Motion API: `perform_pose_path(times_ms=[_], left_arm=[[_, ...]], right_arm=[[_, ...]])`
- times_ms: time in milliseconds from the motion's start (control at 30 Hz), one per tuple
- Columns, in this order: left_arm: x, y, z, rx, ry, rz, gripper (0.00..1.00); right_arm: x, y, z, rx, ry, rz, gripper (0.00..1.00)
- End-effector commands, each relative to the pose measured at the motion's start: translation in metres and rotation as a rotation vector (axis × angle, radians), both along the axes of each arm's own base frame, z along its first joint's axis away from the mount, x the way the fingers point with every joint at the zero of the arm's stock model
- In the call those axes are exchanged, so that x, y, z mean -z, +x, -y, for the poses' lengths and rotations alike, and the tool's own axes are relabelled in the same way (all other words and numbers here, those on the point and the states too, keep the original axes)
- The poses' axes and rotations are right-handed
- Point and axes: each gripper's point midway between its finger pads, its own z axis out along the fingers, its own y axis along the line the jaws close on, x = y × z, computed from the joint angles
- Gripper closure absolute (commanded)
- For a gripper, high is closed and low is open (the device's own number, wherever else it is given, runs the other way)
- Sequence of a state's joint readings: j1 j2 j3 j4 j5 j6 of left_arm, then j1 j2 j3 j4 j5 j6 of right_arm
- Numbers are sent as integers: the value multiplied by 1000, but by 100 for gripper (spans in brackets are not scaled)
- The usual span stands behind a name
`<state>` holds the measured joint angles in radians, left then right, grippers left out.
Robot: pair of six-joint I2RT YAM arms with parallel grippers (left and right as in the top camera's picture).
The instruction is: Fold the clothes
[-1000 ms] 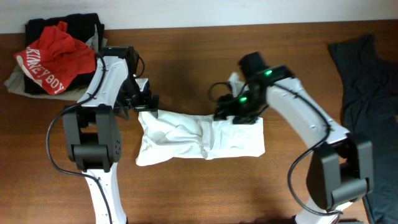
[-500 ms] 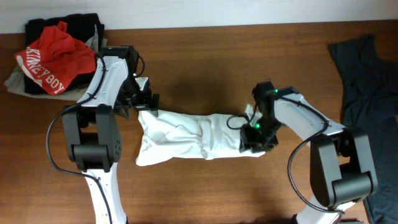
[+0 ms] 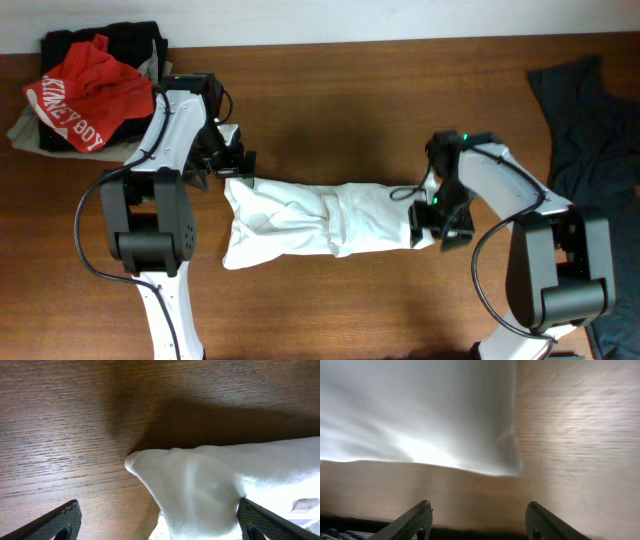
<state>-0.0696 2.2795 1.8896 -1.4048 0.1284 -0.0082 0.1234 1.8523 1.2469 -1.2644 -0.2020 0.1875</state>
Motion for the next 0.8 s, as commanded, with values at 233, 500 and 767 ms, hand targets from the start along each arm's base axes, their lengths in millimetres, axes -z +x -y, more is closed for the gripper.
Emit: perform_pose_path(times_ms=[233,500,767], left_arm=[[-15,8,1,-8,-18,54,1],[-15,9,1,-8,-18,58,1],[-14,11,1,-7,-18,63,1]], right_arm=[[-35,65,-54,-61,218,263,25],[1,44,-97,-61,216,251,53],[9,37,-152,-103,255,311,73]])
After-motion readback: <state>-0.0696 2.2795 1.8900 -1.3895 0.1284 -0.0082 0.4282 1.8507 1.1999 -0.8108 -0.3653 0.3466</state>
